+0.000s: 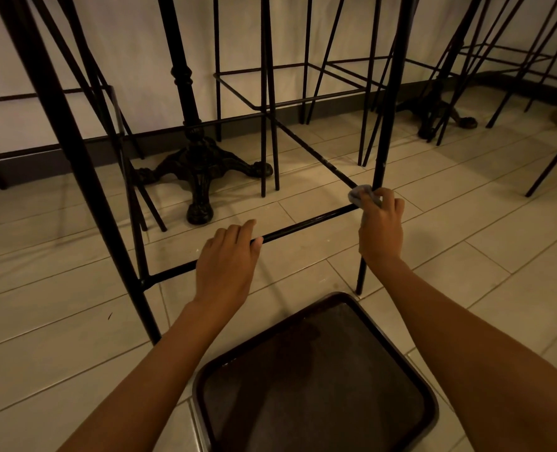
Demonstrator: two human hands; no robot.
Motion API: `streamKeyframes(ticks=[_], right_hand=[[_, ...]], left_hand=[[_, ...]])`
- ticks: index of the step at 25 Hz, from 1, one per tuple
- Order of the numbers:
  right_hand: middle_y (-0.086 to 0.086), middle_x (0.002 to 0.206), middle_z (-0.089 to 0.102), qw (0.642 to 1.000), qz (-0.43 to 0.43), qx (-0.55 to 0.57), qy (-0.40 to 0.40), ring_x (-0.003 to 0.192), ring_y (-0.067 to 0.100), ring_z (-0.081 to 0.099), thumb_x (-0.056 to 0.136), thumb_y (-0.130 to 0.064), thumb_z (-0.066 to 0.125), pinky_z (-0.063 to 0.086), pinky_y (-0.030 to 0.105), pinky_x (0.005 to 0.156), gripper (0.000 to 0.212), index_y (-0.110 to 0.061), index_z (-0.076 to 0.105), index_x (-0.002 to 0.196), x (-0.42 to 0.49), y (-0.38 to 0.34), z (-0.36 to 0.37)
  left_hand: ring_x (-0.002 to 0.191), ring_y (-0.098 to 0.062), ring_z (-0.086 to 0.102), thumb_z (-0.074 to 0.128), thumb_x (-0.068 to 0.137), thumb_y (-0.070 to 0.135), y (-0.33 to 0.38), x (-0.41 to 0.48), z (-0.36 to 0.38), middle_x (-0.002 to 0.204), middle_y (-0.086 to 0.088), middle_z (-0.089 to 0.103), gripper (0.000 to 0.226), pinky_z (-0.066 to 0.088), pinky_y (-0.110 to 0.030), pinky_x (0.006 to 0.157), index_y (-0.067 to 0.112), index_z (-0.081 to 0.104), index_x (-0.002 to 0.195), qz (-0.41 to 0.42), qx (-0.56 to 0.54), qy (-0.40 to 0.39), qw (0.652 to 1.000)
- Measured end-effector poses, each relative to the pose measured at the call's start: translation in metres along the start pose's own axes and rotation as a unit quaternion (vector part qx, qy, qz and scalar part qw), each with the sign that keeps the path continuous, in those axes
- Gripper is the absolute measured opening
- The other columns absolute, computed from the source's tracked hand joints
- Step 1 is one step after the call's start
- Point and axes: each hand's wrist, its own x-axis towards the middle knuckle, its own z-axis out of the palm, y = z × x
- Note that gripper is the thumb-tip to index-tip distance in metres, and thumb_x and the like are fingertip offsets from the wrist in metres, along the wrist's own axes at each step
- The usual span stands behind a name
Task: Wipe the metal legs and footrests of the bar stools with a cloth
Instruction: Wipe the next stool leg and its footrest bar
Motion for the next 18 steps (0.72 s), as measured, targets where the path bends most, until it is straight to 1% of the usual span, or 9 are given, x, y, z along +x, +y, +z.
streamKeyframes(ticks=[1,3,5,8,9,13,16,18], right_hand=[[0.017,0.126,0.047,1.0,-0.002,-0.003,-0.007,0.112,0.035,0.041,0.077,0.019,0.052,0.049,0.035,0.078,0.057,-0.014,0.055,0.123,0.001,0.002,-0.001],[0.017,0.126,0.047,1.0,-0.003,0.002,-0.011,0.112,0.035,0.041,0.076,0.02,0.052,0.05,0.037,0.077,0.057,-0.012,0.056,0.122,0.003,0.003,-0.003],[0.019,0.124,0.048,1.0,-0.017,0.006,0.0,0.111,0.036,0.042,0.074,0.021,0.053,0.052,0.038,0.074,0.056,-0.011,0.057,0.12,0.003,0.001,-0.004],[0.019,0.122,0.051,0.995,-0.095,-0.018,0.005,0.108,0.032,0.04,0.073,0.017,0.058,0.052,0.035,0.072,0.055,-0.009,0.056,0.122,0.001,0.005,-0.001],[0.019,0.122,0.051,0.994,-0.104,-0.022,0.002,0.107,0.031,0.04,0.073,0.017,0.058,0.053,0.036,0.072,0.056,-0.009,0.056,0.123,-0.001,0.008,0.0],[0.019,0.118,0.052,0.997,-0.066,-0.038,-0.006,0.102,0.036,0.047,0.071,0.018,0.061,0.054,0.038,0.066,0.059,-0.008,0.054,0.124,0.0,0.018,-0.001],[0.02,0.116,0.054,0.994,-0.089,-0.051,-0.021,0.099,0.037,0.049,0.069,0.019,0.062,0.054,0.039,0.066,0.06,-0.007,0.055,0.123,0.006,0.022,-0.006],[0.019,0.115,0.054,0.991,-0.115,-0.058,-0.032,0.097,0.036,0.049,0.068,0.02,0.061,0.053,0.038,0.07,0.062,-0.008,0.055,0.124,0.008,0.026,-0.009]], left_hand=[[0.098,-0.027,0.057,0.029,0.097,0.033,0.002,0.003,0.003,0.107,-0.009,0.064,0.041,0.044,-0.039,0.08,0.012,0.051,0.124,0.008,0.009,0.001,1.0],[0.078,-0.024,0.061,0.025,0.095,0.034,0.001,0.004,0.009,0.086,-0.007,0.069,0.043,0.046,-0.034,0.064,0.013,0.062,0.106,0.035,0.039,0.02,0.998],[0.064,-0.022,0.06,0.027,0.093,0.032,-0.002,0.002,0.012,0.072,-0.004,0.068,0.042,0.045,-0.03,0.053,0.014,0.065,0.095,0.051,0.065,0.04,0.996],[0.063,-0.022,0.06,0.029,0.092,0.031,-0.003,0.003,0.013,0.071,-0.004,0.067,0.04,0.045,-0.029,0.052,0.014,0.065,0.093,0.054,0.065,0.049,0.995],[0.063,-0.022,0.06,0.028,0.092,0.031,-0.003,0.004,0.014,0.071,-0.004,0.067,0.04,0.045,-0.029,0.052,0.013,0.065,0.093,0.054,0.065,0.051,0.995],[0.061,-0.021,0.059,0.027,0.093,0.032,-0.003,0.004,0.015,0.07,-0.004,0.066,0.041,0.044,-0.028,0.051,0.014,0.064,0.092,0.06,0.075,0.057,0.994],[0.061,-0.022,0.059,0.03,0.094,0.031,-0.004,0.005,0.016,0.069,-0.004,0.066,0.039,0.043,-0.03,0.051,0.013,0.064,0.092,0.062,0.081,0.054,0.993],[0.062,-0.023,0.06,0.041,0.094,0.027,-0.003,0.004,0.017,0.071,-0.006,0.066,0.028,0.044,-0.032,0.052,0.011,0.064,0.094,0.058,0.076,0.048,0.994]])
